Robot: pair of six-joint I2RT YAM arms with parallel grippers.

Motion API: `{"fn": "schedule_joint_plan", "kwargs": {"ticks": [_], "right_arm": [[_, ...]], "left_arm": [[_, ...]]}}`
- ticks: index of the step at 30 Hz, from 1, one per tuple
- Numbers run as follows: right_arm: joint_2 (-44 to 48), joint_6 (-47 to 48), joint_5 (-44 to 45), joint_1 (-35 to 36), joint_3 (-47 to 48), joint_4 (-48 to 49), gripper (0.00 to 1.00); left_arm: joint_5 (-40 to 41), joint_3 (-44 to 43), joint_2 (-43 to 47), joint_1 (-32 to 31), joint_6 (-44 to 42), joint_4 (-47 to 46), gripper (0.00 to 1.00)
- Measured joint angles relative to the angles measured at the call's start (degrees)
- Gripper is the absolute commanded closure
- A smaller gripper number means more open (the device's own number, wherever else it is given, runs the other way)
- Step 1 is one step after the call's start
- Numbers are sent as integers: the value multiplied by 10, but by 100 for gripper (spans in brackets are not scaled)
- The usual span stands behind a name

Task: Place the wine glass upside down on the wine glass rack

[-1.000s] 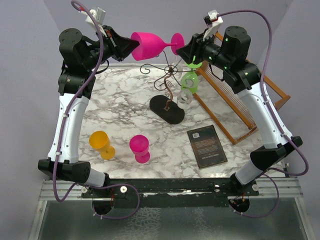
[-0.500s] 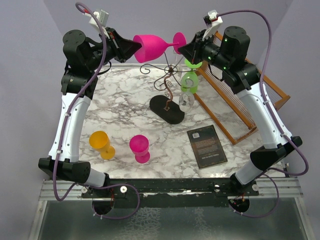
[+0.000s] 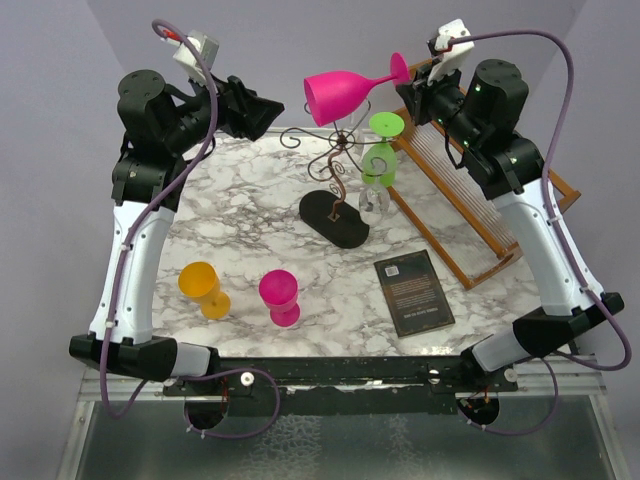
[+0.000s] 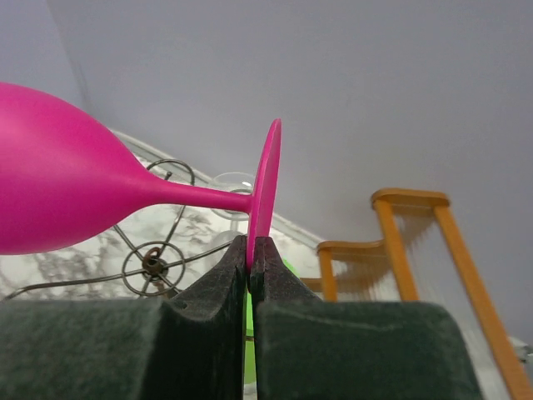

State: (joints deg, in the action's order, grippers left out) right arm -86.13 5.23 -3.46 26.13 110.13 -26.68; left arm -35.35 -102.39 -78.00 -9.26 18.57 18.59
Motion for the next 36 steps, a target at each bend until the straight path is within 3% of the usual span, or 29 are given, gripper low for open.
{"fn": "schedule_joint_plan", "kwargs": {"ticks": [7, 13, 18, 26, 36], "right_arm": [[52, 132, -14, 0, -3, -9, 99], [81, 250, -109, 10, -12, -83, 99], [87, 332, -127, 58, -50, -137, 99], [80, 433, -53, 151, -120, -171, 99], [49, 515, 78, 205, -149, -152, 99]], "left_arm": [[123, 0, 31, 0, -120, 68, 3], [196, -1, 33, 5, -180, 98, 2], [222, -1, 33, 9, -204, 102, 2], [239, -1, 27, 14, -218, 102, 2], [241, 2, 23, 18, -218, 99, 2]]}}
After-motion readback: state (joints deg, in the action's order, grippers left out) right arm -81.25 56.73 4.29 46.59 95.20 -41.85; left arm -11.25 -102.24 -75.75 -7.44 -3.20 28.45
